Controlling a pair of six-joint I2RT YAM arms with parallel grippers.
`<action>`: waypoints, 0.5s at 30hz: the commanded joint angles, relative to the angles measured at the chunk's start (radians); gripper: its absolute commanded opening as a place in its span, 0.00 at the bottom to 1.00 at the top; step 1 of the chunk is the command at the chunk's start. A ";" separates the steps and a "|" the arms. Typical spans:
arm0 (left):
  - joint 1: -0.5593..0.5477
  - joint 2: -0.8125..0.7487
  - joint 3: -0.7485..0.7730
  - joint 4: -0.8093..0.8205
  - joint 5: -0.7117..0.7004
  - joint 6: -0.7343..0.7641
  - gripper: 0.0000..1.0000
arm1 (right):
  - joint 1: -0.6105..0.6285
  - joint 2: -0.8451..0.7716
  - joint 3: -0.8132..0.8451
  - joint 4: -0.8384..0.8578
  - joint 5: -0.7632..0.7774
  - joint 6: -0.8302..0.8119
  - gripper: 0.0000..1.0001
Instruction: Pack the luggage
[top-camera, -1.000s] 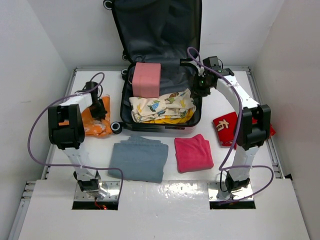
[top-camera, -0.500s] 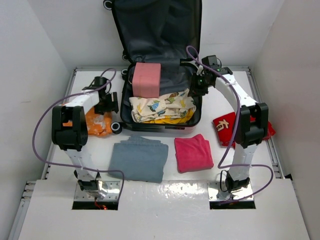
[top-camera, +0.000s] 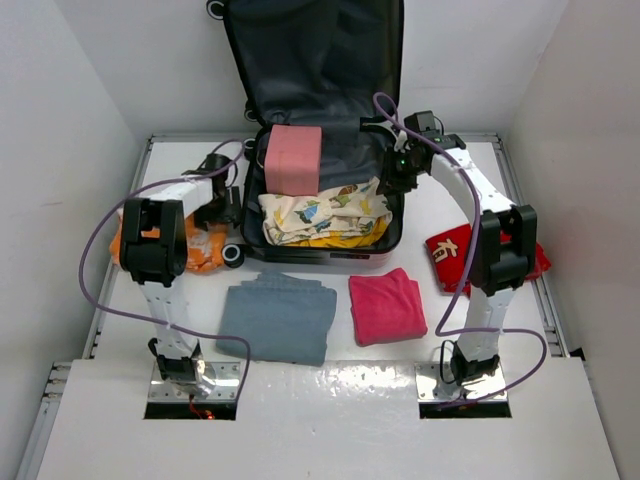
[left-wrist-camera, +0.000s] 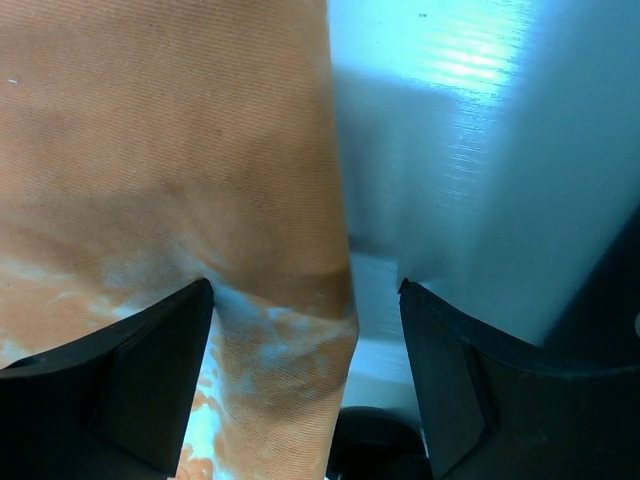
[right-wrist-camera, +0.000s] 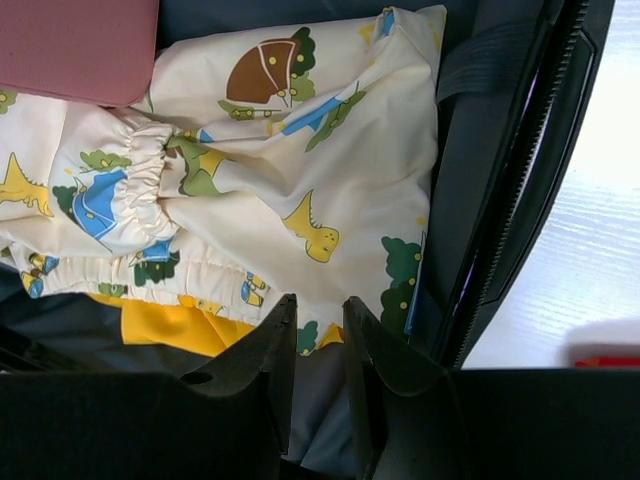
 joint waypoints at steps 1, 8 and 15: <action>-0.006 0.046 0.011 -0.051 -0.048 -0.025 0.79 | -0.012 -0.026 0.026 0.006 0.008 0.007 0.25; 0.104 0.048 0.000 -0.091 0.035 0.003 0.55 | -0.012 -0.027 0.029 0.007 0.011 0.008 0.25; 0.216 -0.053 -0.008 -0.091 0.274 0.090 0.06 | -0.015 -0.023 0.027 0.015 0.001 0.021 0.25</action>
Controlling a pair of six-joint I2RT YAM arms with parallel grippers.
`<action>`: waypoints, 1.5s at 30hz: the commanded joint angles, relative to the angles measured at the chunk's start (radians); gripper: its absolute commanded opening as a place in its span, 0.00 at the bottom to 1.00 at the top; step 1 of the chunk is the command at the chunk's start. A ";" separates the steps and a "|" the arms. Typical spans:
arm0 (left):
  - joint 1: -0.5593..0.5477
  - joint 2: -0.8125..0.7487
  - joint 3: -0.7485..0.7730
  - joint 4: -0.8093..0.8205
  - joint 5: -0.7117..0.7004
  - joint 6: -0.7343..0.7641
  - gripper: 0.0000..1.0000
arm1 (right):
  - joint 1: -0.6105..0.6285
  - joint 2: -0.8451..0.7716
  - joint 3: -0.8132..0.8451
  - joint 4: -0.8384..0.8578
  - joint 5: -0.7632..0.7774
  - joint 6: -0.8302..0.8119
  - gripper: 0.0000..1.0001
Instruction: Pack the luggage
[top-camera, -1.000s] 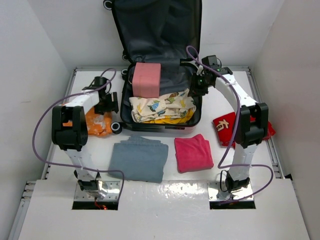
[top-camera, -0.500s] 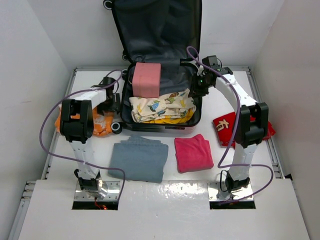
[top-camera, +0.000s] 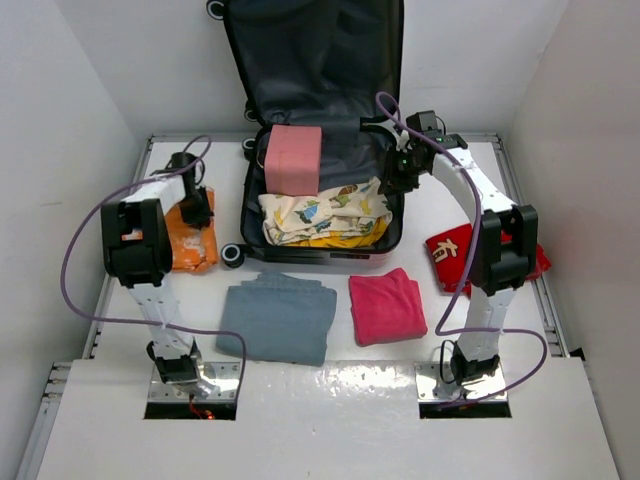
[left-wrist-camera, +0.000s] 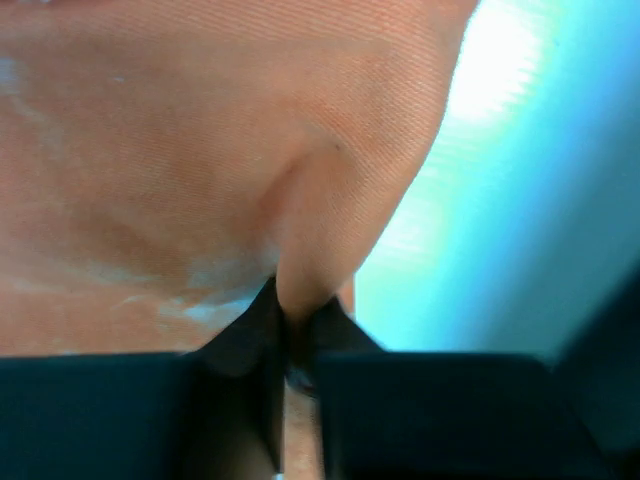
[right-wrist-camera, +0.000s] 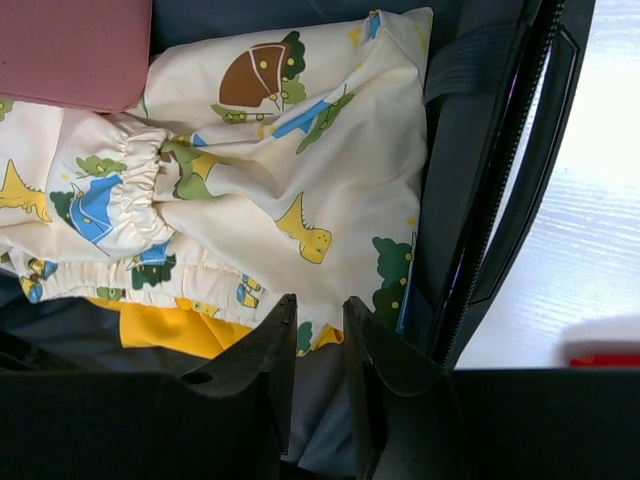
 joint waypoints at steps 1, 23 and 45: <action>0.069 -0.062 -0.008 -0.045 0.172 0.061 0.01 | -0.003 -0.023 0.030 0.014 -0.006 0.017 0.25; -0.142 -0.343 0.254 -0.188 0.699 -0.049 0.00 | -0.059 -0.109 -0.011 0.023 0.025 -0.015 0.28; -0.536 -0.117 0.293 0.111 0.574 -0.215 0.00 | -0.154 0.017 -0.129 0.053 0.244 -0.041 0.18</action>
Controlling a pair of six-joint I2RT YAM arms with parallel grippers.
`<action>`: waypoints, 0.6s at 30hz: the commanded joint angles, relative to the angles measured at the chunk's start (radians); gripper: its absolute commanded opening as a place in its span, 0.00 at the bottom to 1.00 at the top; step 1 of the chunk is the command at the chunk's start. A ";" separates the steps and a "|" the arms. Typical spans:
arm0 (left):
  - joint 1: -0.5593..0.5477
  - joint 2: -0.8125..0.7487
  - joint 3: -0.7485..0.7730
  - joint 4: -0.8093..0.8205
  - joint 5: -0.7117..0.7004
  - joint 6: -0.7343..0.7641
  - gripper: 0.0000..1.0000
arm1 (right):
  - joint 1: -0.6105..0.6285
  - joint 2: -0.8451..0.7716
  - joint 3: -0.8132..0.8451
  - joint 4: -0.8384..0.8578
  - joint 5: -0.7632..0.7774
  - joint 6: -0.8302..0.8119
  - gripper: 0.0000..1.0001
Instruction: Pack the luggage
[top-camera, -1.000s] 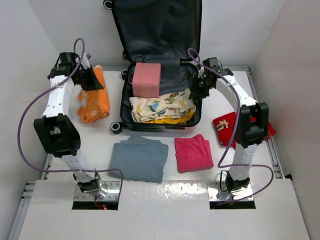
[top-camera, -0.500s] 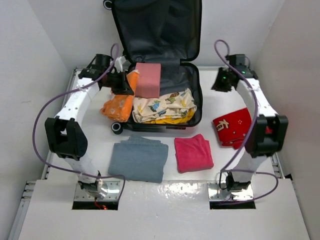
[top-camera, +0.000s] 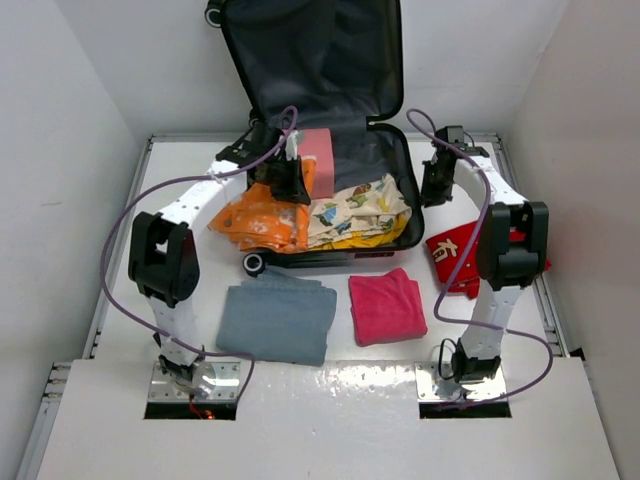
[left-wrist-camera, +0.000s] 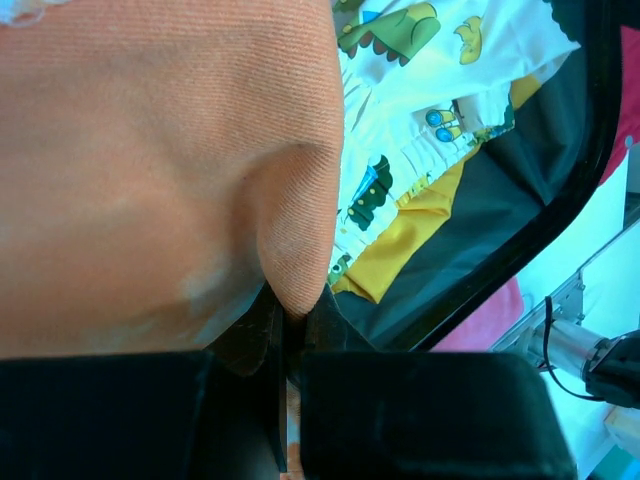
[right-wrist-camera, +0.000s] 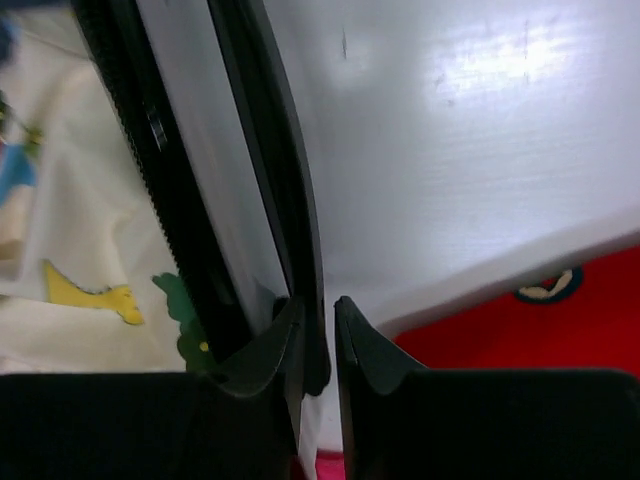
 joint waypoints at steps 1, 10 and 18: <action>-0.063 0.016 0.061 0.162 0.094 -0.064 0.00 | 0.003 0.015 0.010 0.017 0.041 0.007 0.18; -0.072 0.035 0.110 0.191 0.045 -0.075 0.00 | -0.003 0.050 0.010 0.064 -0.102 0.041 0.18; -0.155 0.127 0.167 0.259 0.045 -0.133 0.00 | 0.077 0.077 0.043 0.064 -0.207 0.104 0.18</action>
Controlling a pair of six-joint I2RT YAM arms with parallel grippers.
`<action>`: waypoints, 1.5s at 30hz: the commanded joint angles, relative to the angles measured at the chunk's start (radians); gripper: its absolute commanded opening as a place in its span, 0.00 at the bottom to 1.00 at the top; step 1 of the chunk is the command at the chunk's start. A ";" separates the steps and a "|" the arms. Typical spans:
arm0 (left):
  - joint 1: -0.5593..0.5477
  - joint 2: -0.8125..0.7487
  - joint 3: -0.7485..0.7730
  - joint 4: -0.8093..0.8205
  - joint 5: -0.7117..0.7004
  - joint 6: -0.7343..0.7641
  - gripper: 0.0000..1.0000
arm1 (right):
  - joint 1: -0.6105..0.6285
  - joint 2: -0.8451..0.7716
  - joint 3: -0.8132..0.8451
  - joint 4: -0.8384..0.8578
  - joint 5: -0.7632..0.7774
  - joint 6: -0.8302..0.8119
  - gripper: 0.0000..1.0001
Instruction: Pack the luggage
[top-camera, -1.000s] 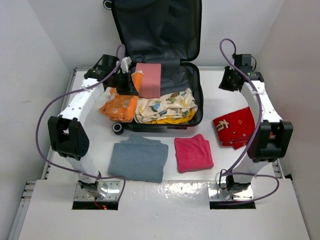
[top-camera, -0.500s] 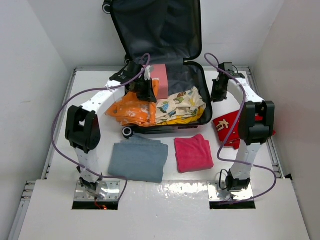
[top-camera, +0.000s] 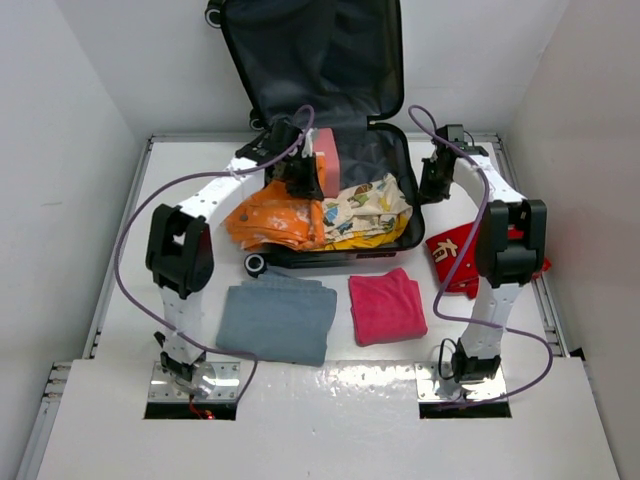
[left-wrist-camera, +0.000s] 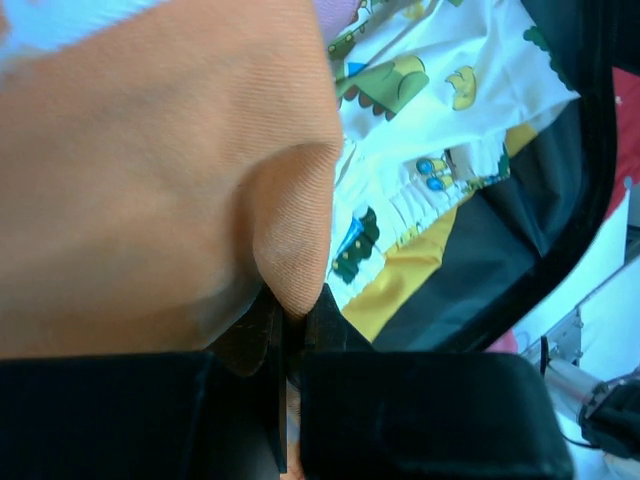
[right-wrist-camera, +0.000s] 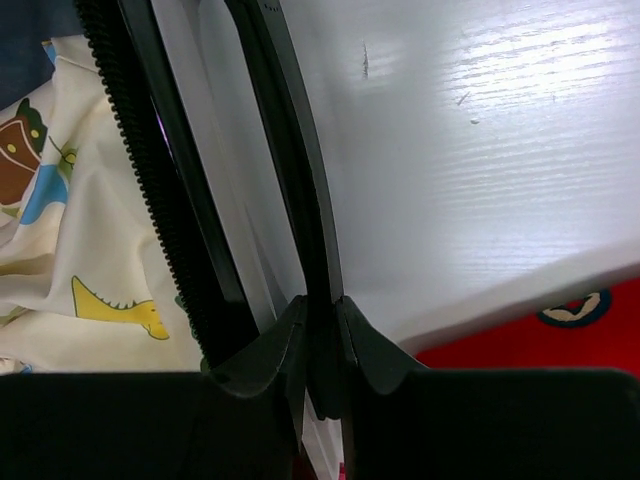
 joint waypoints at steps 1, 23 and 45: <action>-0.101 0.042 0.075 0.239 0.107 -0.084 0.00 | 0.081 0.042 0.020 0.032 -0.157 0.072 0.18; -0.253 0.306 0.128 0.522 -0.005 -0.339 0.00 | 0.158 0.023 -0.005 0.073 -0.213 0.128 0.18; -0.190 0.052 -0.136 0.417 0.012 0.170 0.67 | 0.155 -0.163 0.037 0.173 -0.359 0.008 0.27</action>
